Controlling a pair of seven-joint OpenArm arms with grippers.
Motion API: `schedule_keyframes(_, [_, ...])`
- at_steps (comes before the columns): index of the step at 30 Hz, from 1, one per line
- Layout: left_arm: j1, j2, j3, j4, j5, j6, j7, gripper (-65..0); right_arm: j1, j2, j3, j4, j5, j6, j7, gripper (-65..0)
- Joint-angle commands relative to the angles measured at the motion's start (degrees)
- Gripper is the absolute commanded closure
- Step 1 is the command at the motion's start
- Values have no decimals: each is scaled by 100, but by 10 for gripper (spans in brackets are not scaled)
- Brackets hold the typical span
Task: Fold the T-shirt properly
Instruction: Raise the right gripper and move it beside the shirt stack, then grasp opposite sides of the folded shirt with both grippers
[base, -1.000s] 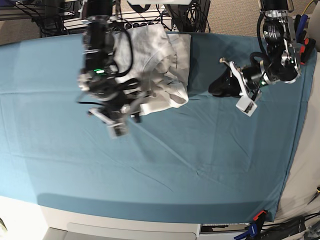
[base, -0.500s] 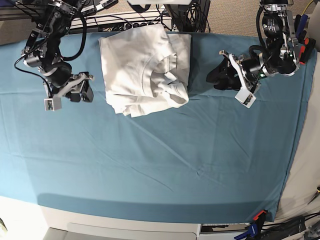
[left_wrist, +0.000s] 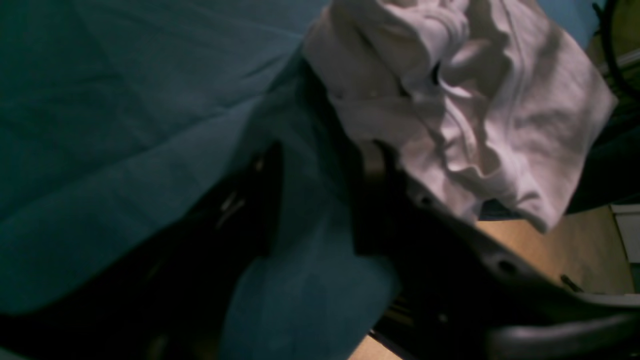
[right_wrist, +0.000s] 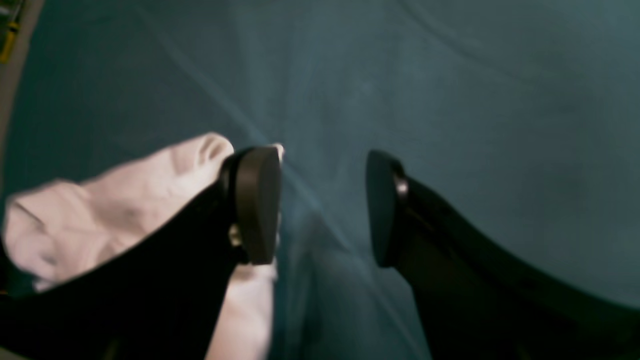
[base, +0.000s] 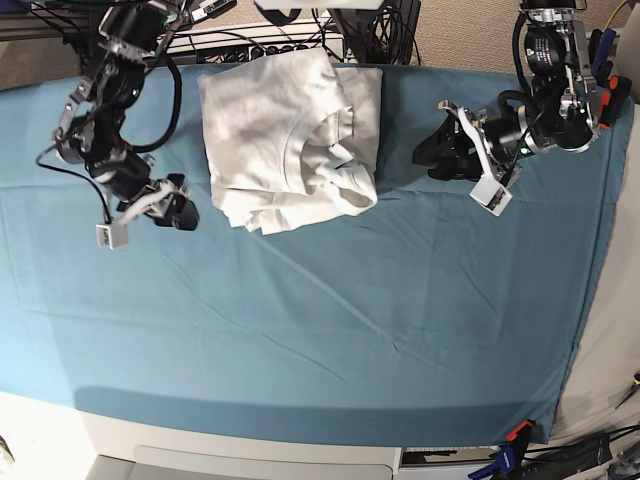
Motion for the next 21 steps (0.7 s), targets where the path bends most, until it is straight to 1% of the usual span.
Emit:
schedule_keyframes(1, [-26, -48, -17, 105, -142, -42, -131, -237, 127, 61, -37, -90, 245, 11, 4, -285])
schedule_keyframes(4, [-24, -46, -17, 105, -142, -22, -129, -237, 247, 61, -149, -592, 688, 111, -297, -285])
schedule_keyframes(6, [-11, -48, -17, 105, -140, 111, -125, -237, 238, 59, -258, -785, 1005, 245, -496, -285])
schedule_keyframes(7, [-4, -48, -17, 105, -142, 168, -122, -246, 236, 61, -313, -841, 1165, 317, -625, -285])
schedule_keyframes(8, [26, -50, -17, 105, -144, 214, -127, -269, 236, 61, -369, -876, 1327, 387, -734, -285])
schedule_keyframes(10, [116, -50, -17, 105, -144, 363, -125, -307, 223, 61, -481, -881, 1521, 492, -820, -285])
schedule_keyframes(11, [179, -52, -17, 105, -146, 422, -125, -314, 223, 61, -531, -881, 1532, 520, -828, -285])
schedule_keyframes(14, [439, -94, -17, 105, -173, 437, -81, -314, 225, 61, -647, -876, 1530, 546, -824, -285])
schedule_keyframes(17, [730, -146, -17, 105, -380, 570, 13, -314, 227, 63, -662, -876, 1530, 575, -807, -285])
schedule_keyframes(21, [1043, -155, -17, 105, -518, 588, 28, -328, 225, 61, -667, -874, 1532, 575, -793, -285])
